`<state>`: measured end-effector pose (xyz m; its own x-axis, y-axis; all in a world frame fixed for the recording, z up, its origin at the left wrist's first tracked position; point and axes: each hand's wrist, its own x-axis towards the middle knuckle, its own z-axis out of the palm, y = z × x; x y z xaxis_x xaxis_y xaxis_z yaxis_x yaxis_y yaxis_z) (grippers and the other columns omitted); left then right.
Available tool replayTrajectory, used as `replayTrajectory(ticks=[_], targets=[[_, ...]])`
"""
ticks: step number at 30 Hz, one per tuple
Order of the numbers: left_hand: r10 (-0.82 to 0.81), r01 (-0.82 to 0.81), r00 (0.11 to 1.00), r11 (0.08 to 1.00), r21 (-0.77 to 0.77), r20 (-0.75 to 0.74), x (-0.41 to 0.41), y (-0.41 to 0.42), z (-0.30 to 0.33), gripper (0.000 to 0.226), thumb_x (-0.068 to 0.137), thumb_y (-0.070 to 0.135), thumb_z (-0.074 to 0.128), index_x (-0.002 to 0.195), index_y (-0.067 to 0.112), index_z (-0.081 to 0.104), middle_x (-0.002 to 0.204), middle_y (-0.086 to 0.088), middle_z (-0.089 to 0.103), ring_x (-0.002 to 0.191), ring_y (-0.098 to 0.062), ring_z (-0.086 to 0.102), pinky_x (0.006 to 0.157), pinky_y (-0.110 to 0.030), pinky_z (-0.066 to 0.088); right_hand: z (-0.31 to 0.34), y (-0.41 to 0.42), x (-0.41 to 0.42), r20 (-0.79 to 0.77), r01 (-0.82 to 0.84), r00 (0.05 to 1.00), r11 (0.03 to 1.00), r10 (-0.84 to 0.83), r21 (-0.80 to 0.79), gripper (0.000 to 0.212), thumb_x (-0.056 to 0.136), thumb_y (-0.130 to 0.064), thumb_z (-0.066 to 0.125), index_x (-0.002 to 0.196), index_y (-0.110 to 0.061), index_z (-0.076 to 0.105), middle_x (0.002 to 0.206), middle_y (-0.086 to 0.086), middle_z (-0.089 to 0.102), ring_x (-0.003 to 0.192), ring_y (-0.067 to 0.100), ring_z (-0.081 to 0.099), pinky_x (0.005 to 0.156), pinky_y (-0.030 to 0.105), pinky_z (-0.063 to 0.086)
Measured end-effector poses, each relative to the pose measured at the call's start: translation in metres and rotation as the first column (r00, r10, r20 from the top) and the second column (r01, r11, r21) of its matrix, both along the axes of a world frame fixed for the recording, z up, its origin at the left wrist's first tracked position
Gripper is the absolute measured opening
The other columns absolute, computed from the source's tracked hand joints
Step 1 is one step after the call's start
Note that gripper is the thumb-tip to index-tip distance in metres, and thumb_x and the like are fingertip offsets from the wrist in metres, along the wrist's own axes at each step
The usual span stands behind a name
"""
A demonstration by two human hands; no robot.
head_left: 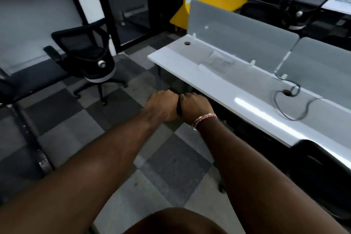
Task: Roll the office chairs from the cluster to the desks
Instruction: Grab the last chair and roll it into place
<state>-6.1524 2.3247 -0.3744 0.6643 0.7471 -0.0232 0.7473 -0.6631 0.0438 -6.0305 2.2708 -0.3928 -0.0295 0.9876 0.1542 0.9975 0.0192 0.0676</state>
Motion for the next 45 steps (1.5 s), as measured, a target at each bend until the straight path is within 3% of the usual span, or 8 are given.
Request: replayTrajectory(ticks=[15,21,23,26,28,29,33,45], targets=[[0.341,-0.34,0.939,0.94,-0.027,0.037,-0.153,0.246,-0.016,0.018,0.095,0.023,0.061,0.108,0.014,0.071,0.106,-0.011,0.07,0.102,-0.034,0.067,0.079,-0.037,0.047,-0.015,0.293,-0.143,0.01,-0.285,0.958,0.957,0.286,-0.054,0.022,0.09,-0.026,0.055,0.109,-0.019,0.063,0.106,0.002,0.07,0.093,0.029,0.068,0.071,0.036,0.052],[0.595,-0.569,0.793,0.799,-0.194,0.128,-0.167,0.365,-0.021,0.019,0.097,0.017,0.057,0.105,0.006,0.071,0.104,-0.016,0.071,0.098,-0.035,0.066,0.065,-0.029,0.037,-0.01,0.429,-0.153,0.006,-0.43,0.903,0.902,0.43,-0.034,0.023,0.092,-0.026,0.052,0.109,-0.018,0.065,0.105,0.004,0.071,0.095,0.03,0.068,0.066,0.034,0.044],[0.722,-0.72,0.689,0.692,-0.047,0.066,-0.162,0.41,-0.029,0.025,0.1,0.017,0.051,0.109,0.008,0.073,0.106,-0.011,0.072,0.101,-0.03,0.067,0.075,-0.032,0.046,-0.003,0.475,-0.158,0.0,-0.47,0.883,0.882,0.47,-0.029,0.022,0.091,-0.027,0.053,0.108,-0.018,0.064,0.104,0.004,0.07,0.093,0.03,0.068,0.069,0.036,0.049],[0.811,-0.781,0.58,0.581,-0.228,0.078,-0.171,0.477,-0.042,0.034,0.108,0.011,0.041,0.123,0.009,0.07,0.121,-0.007,0.07,0.115,-0.023,0.065,0.094,-0.034,0.049,0.001,0.534,-0.166,-0.022,-0.484,0.875,0.874,0.484,-0.031,0.02,0.091,-0.026,0.053,0.105,-0.018,0.064,0.102,0.004,0.07,0.092,0.03,0.069,0.068,0.036,0.05],[0.764,-0.734,0.643,0.633,-0.246,0.049,-0.178,0.507,-0.042,0.029,0.106,0.011,0.045,0.12,0.009,0.07,0.12,-0.008,0.07,0.114,-0.025,0.066,0.088,-0.037,0.049,-0.003,0.576,-0.176,-0.035,-0.495,0.869,0.868,0.494,-0.036,0.021,0.09,-0.027,0.054,0.105,-0.017,0.064,0.101,0.005,0.07,0.09,0.03,0.069,0.068,0.037,0.05],[0.748,-0.745,0.663,0.664,-0.062,0.043,-0.183,0.517,-0.036,0.024,0.103,0.013,0.051,0.115,0.011,0.072,0.114,-0.008,0.072,0.108,-0.027,0.068,0.081,-0.038,0.048,-0.007,0.593,-0.179,-0.037,-0.498,0.867,0.867,0.497,-0.022,0.022,0.089,-0.028,0.054,0.106,-0.017,0.064,0.101,0.005,0.07,0.089,0.031,0.069,0.068,0.037,0.051],[0.632,-0.625,0.774,0.772,-0.111,0.036,-0.213,0.607,-0.035,0.016,0.094,0.017,0.058,0.102,0.011,0.071,0.102,-0.012,0.071,0.097,-0.035,0.066,0.077,-0.041,0.047,-0.022,0.677,-0.199,-0.002,-0.515,0.857,0.856,0.515,-0.053,0.023,0.092,-0.029,0.053,0.11,-0.019,0.063,0.106,0.002,0.069,0.095,0.027,0.068,0.071,0.036,0.051],[0.566,-0.564,0.824,0.816,-0.122,-0.028,-0.265,0.847,-0.048,0.016,0.1,0.02,0.06,0.107,0.011,0.071,0.112,-0.01,0.071,0.108,-0.031,0.068,0.083,-0.036,0.05,-0.041,0.909,-0.259,-0.035,-0.408,0.913,0.91,0.406,-0.077,0.02,0.089,-0.031,0.059,0.105,-0.02,0.063,0.101,0.002,0.07,0.089,0.026,0.068,0.074,0.038,0.056]])
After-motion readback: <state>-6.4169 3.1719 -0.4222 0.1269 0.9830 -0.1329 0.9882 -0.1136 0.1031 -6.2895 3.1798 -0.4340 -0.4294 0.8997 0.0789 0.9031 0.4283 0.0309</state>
